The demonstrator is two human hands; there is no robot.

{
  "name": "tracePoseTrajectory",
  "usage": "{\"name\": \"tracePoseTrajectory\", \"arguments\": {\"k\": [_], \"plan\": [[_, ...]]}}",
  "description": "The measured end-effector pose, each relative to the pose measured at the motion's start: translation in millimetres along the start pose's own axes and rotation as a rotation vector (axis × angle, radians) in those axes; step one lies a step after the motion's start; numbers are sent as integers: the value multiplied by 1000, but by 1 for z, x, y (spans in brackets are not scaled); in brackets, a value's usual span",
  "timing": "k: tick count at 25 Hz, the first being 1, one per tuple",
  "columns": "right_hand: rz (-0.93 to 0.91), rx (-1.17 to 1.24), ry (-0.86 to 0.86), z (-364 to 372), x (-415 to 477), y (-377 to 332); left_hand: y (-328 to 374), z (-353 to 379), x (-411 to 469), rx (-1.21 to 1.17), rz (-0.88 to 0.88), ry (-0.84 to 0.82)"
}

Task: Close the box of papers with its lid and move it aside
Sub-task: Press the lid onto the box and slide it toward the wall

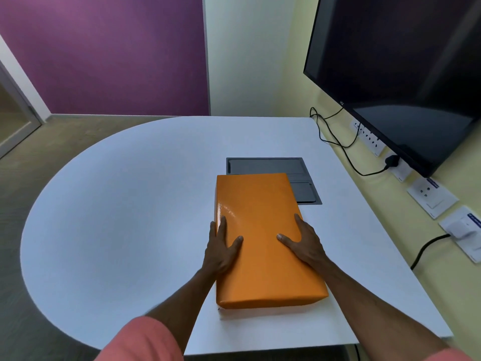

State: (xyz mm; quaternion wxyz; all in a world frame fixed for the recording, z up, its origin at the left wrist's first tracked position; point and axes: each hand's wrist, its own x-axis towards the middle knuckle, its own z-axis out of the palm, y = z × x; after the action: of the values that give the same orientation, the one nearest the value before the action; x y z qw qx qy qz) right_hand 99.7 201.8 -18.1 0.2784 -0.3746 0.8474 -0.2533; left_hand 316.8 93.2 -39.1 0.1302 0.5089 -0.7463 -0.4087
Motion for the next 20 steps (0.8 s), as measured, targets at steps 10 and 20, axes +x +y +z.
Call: {"name": "tracePoseTrajectory", "arguments": {"k": [10,20], "plan": [[19,89,71,-2,-14,-13,12,-16,-8,-17,24,12],[6,112,177,-69,-10,-8,78,-9,5,-22,118,-11]]}}
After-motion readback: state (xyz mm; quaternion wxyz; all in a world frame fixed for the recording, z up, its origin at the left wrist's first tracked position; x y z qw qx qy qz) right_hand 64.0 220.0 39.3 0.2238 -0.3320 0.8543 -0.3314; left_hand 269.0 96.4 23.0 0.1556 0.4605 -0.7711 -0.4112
